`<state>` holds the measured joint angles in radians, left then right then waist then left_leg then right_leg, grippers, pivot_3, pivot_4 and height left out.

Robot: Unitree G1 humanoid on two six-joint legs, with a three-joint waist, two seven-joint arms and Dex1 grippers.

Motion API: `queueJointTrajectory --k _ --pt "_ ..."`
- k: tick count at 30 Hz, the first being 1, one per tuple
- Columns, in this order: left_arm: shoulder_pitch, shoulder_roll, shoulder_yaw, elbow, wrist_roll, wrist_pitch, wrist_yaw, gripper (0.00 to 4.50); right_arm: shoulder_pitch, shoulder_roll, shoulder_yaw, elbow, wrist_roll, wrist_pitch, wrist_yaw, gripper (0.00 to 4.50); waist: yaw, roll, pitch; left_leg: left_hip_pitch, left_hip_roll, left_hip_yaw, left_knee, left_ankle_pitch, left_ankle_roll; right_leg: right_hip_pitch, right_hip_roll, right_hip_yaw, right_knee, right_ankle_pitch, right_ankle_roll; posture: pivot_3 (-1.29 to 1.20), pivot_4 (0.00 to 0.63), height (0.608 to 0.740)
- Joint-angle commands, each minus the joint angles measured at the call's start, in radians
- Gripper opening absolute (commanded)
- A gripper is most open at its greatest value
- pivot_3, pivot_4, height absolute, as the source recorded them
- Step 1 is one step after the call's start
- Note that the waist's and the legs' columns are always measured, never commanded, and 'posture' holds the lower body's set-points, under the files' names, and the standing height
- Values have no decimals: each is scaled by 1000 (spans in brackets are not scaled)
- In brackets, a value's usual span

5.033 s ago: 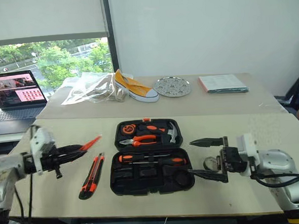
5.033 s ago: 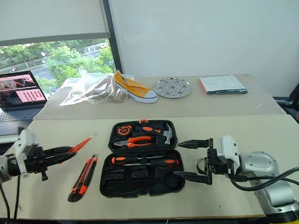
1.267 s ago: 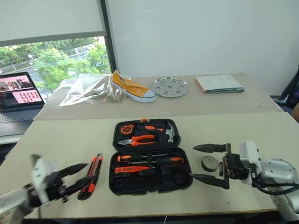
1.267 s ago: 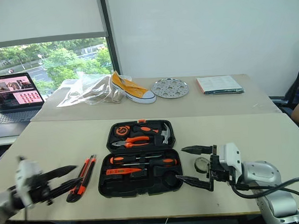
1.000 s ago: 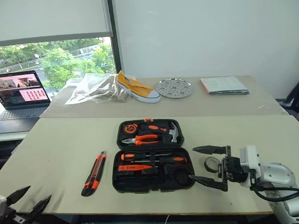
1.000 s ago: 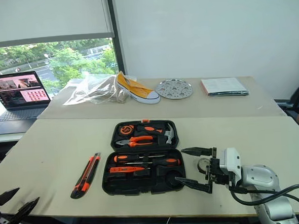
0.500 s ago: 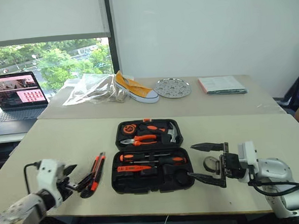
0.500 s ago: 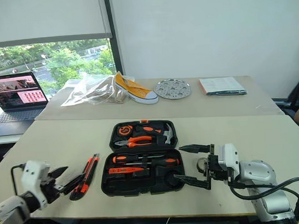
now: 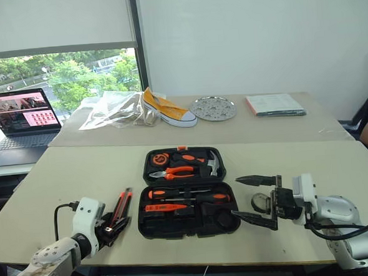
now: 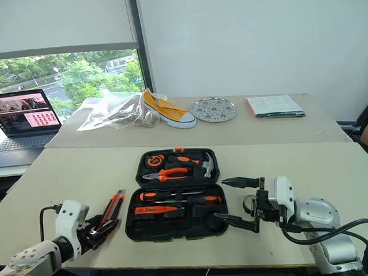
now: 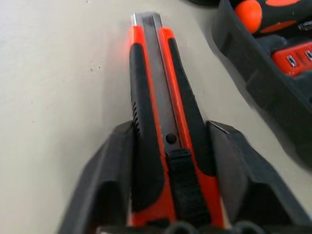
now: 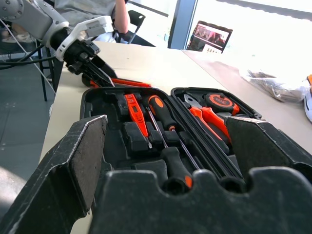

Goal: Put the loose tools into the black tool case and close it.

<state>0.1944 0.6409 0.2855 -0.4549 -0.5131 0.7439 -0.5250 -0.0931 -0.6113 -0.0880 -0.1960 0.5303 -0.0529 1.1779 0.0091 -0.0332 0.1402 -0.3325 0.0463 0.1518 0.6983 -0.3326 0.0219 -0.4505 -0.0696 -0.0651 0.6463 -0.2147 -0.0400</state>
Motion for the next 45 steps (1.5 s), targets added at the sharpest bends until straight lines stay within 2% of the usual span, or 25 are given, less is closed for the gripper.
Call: queueJointTrajectory --k 1,4,6,9,11,14,18,22,30,43,45 --pt "10 79 84 89 -48 -150 -244 1732 4 -4 -7 -41 5 -2 -9 4500 -2 0 0 0 1 0 0 0 0 0 0 0 0 0 0 0 150 740" --pt "-36 184 106 214 -54 -302 -494 1732 2 -16 -13 -34 12 3 4 4500 0 0 0 -3 1 0 0 1 -1 -4 1 -3 0 -1 -1 0 150 740" --pt "-116 244 79 273 -62 -370 -629 1732 1 -25 -19 -30 18 7 11 4500 5 1 1 -4 1 0 0 1 -1 -5 2 -3 0 -1 -1 0 150 740" --pt "-267 285 -16 292 -84 -387 -772 1732 3 -34 -22 -30 20 8 18 4500 14 1 1 -4 0 0 1 1 -1 -4 1 -4 0 -1 -1 0 150 740" --pt "-372 287 -137 255 -50 -386 -831 1732 7 -40 -29 -32 20 8 16 4500 12 1 1 -4 -1 1 1 1 0 -4 1 -3 0 0 0 0 150 740" --pt "-481 257 -260 227 -14 -365 -843 1732 19 -44 -39 -46 20 14 2 4500 9 1 1 -5 -3 1 1 1 0 -4 1 -2 -1 0 1 0 150 740" --pt "-601 206 -472 235 172 -375 -788 1732 83 -62 -70 -87 24 14 -7 4500 3 1 1 -5 -3 1 1 1 0 -4 5 0 -1 0 2 0 150 740" --pt "-639 171 -588 271 267 -390 -791 1732 160 -76 -111 -127 25 20 -25 4500 0 1 1 -5 -1 1 1 1 -1 -4 9 2 -3 0 1 0 150 740" --pt "-656 131 -650 272 330 -392 -784 1732 203 -78 -122 -174 26 30 -61 4500 3 0 1 -4 1 1 3 1 0 -3 8 4 -2 0 2 0 150 740" --pt "-676 149 -680 278 348 -375 -853 1732 184 -73 -110 -163 23 30 -69 4500 3 0 1 -4 0 -1 4 0 1 -2 9 4 -3 0 2 0 150 740" --pt "-662 138 -659 293 343 -406 -838 2733 176 -72 -106 -157 20 29 -67 4500 4 0 1 -4 0 -1 4 0 1 -2 9 4 -3 0 2 0 150 740"
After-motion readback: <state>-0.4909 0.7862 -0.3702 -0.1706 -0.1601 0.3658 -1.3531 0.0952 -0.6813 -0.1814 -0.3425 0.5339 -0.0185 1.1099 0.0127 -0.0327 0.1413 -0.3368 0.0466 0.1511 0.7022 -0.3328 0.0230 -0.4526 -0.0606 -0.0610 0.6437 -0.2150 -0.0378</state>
